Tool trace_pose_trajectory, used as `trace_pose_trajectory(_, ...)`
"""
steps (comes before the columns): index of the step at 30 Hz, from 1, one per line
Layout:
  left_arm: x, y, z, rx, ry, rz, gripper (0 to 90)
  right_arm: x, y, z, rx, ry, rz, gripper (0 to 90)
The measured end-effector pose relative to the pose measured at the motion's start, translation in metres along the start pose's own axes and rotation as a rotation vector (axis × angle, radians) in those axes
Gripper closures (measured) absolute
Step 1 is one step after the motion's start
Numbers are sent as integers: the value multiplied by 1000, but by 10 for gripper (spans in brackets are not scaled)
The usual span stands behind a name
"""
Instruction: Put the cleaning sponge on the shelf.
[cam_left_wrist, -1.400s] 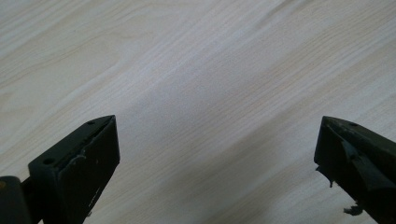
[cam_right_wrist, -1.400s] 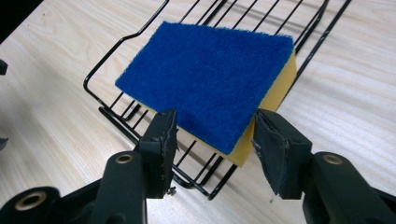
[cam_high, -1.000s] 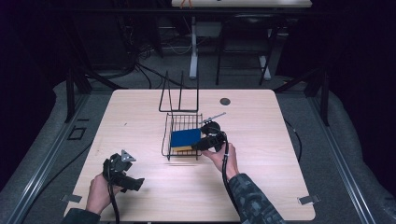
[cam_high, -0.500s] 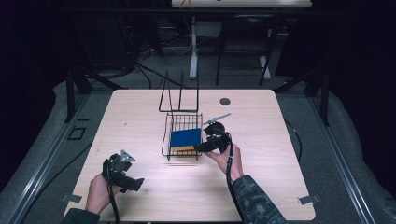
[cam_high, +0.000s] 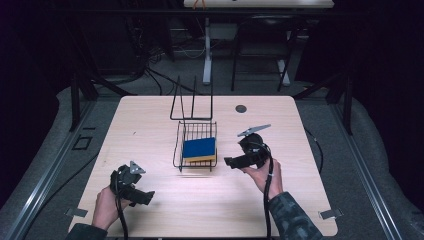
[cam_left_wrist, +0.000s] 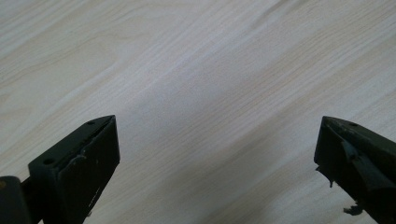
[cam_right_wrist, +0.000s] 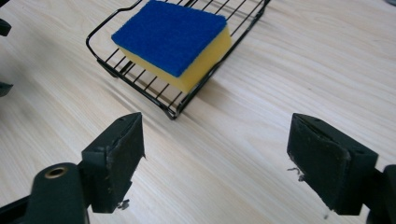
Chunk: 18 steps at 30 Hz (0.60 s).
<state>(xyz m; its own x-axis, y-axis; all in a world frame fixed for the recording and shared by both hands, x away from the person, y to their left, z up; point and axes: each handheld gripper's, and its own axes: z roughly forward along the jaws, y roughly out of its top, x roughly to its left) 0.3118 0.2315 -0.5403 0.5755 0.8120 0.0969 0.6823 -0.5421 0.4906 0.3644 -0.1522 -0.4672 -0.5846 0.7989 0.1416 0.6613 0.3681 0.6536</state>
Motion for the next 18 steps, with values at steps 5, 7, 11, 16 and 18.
trace_pose_trajectory(5, 0, 0, 0, -1, 0, 0, 3, -9, -14, -22, -6, -22, -12, 155)
trace_pose_trajectory(7, 0, 0, 0, 3, 1, 5, 3, -13, -21, -30, -13, -34, -15, 151)
trace_pose_trajectory(11, -1, 0, 1, -3, 2, 3, 3, -24, -40, -44, -6, -61, -3, 143)
trace_pose_trajectory(16, -1, 0, 2, 5, 6, 16, 3, -36, -70, -56, 7, -102, 24, 134)
trace_pose_trajectory(18, -1, 0, 3, 2, 9, 16, 3, -39, -81, -59, 12, -114, 30, 134)
